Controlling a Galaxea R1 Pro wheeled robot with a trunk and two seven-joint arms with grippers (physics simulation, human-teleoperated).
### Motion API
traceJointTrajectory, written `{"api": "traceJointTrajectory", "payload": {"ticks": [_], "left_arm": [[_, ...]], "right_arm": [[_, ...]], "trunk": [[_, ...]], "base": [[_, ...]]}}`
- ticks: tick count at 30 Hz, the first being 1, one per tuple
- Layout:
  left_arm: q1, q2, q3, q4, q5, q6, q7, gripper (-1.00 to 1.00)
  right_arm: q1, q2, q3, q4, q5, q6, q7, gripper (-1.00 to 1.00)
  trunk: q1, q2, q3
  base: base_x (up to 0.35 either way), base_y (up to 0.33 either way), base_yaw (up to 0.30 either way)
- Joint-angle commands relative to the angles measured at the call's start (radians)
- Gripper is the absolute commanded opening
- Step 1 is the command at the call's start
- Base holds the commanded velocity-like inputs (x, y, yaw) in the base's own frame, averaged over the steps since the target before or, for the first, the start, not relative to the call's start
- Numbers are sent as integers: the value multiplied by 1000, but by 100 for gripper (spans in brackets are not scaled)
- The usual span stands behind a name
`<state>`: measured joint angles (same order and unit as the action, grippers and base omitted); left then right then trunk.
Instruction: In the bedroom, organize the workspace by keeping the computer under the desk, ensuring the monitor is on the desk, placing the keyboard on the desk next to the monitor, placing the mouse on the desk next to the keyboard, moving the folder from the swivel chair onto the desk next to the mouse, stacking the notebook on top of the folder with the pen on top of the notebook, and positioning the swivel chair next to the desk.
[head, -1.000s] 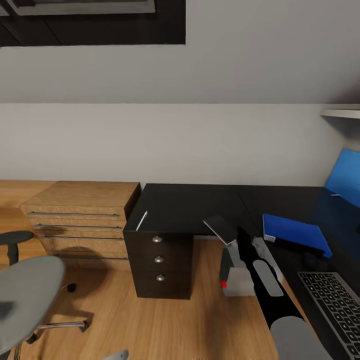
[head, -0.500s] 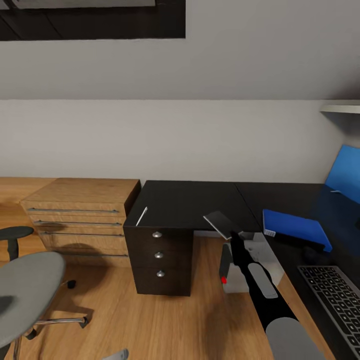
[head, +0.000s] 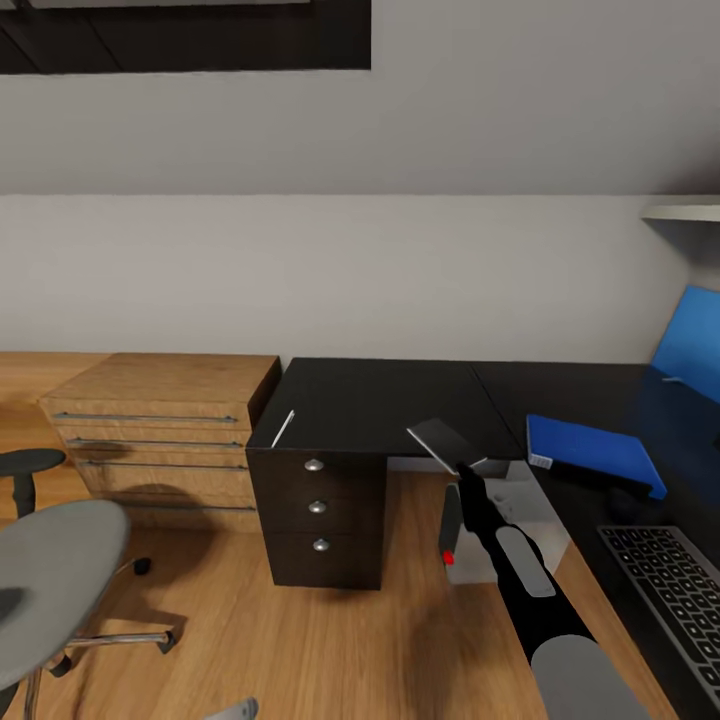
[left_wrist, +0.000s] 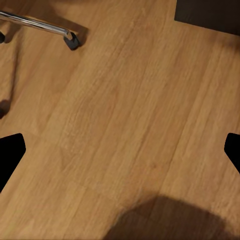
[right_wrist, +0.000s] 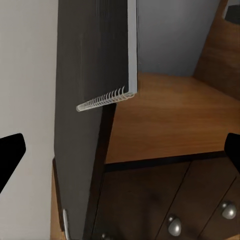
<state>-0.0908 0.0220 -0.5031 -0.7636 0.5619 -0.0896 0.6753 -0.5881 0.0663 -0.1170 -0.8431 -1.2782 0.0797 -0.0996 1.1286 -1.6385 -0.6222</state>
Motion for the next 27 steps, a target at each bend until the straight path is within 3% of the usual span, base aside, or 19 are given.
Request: {"api": "traceJointTrajectory", "payload": {"ticks": [1, 16, 27], "left_arm": [[-1, 1, -8, 0, 10, -9, 6, 100], [-1, 3, -9, 0, 7, -10, 4, 100], [-1, 2, -9, 1, 6, -10, 4, 100]], "right_arm": [[0, 1, -4, -2, -6, 6, -5, 100], [0, 1, -4, -4, -6, 6, -5, 100], [0, 1, -3, -3, -6, 6, -9, 100]], "trunk": [[4, -8, -4], [12, -22, -10], [12, -22, -10]], "base": [[0, 0, 0], [1, 0, 0], [118, 0, 0]]}}
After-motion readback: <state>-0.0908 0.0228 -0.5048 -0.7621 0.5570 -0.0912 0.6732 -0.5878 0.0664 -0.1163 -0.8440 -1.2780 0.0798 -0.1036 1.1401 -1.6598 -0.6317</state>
